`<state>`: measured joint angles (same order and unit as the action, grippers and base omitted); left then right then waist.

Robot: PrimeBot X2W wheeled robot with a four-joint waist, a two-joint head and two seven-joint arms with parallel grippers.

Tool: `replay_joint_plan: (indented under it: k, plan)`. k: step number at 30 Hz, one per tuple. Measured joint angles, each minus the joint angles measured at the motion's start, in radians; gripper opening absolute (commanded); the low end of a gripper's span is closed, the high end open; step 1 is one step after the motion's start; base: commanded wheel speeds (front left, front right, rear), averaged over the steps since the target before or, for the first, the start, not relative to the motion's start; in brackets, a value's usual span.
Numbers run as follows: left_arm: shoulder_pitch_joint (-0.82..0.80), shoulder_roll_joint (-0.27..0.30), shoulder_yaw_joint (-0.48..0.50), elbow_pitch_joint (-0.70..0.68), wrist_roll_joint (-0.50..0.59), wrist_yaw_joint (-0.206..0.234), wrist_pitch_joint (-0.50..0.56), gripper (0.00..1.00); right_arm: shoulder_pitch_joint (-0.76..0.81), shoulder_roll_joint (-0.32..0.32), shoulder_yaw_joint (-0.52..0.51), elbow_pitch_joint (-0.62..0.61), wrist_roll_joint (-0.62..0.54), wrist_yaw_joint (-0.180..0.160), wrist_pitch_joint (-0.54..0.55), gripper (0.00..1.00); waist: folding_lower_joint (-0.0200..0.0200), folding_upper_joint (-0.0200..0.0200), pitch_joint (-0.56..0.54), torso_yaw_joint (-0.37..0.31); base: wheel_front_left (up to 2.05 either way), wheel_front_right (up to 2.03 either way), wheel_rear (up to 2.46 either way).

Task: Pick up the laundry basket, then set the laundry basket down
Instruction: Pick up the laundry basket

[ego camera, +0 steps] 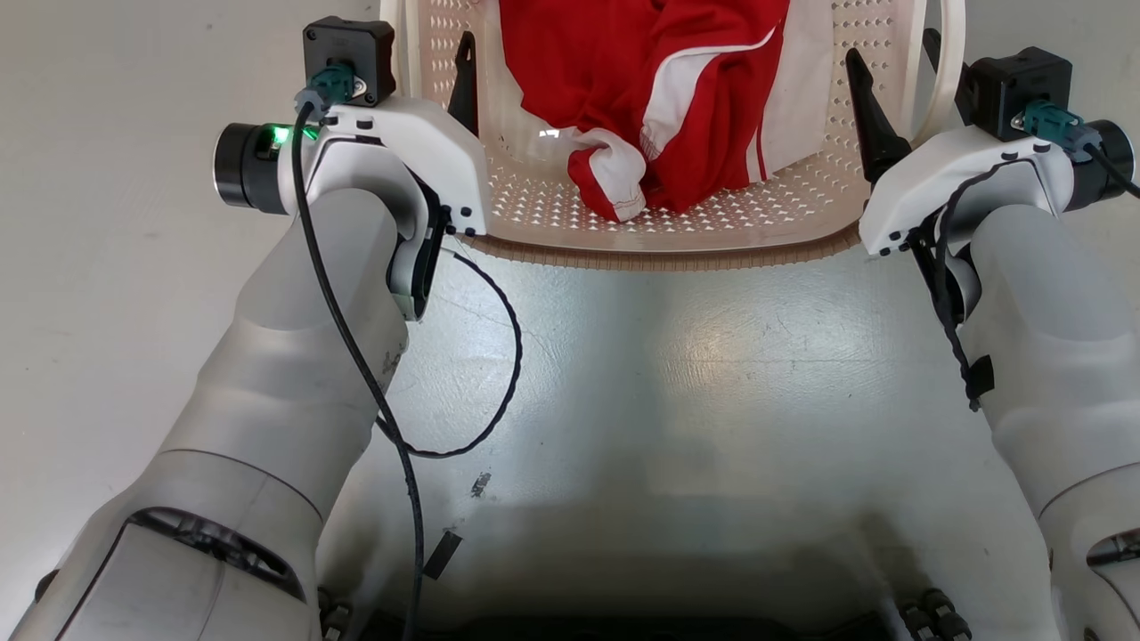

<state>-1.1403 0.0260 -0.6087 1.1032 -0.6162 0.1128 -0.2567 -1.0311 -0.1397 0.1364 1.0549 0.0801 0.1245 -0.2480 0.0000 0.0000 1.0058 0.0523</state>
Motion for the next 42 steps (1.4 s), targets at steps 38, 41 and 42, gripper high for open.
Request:
replay_joint_plan:
  k: [38,41,42]
  plan:
    - [0.172,0.008,-0.110,0.034,-0.075,0.020,0.001,0.00,0.152,0.057,0.078,0.147,0.004,-0.011,-0.002,0.00,0.0000,0.0000,-0.220,-0.027,0.00,0.00,0.00]
    - [0.216,0.006,-0.138,0.043,-0.094,0.020,0.001,0.00,0.193,0.058,0.112,0.158,0.048,-0.011,0.002,0.00,0.0000,0.0000,-0.272,-0.031,0.00,0.00,0.00]
    - [0.232,0.006,-0.146,0.045,-0.105,0.020,0.001,0.00,0.204,0.058,0.125,0.160,0.066,-0.011,0.005,0.00,0.0000,0.0000,-0.291,-0.032,0.00,0.00,0.00]
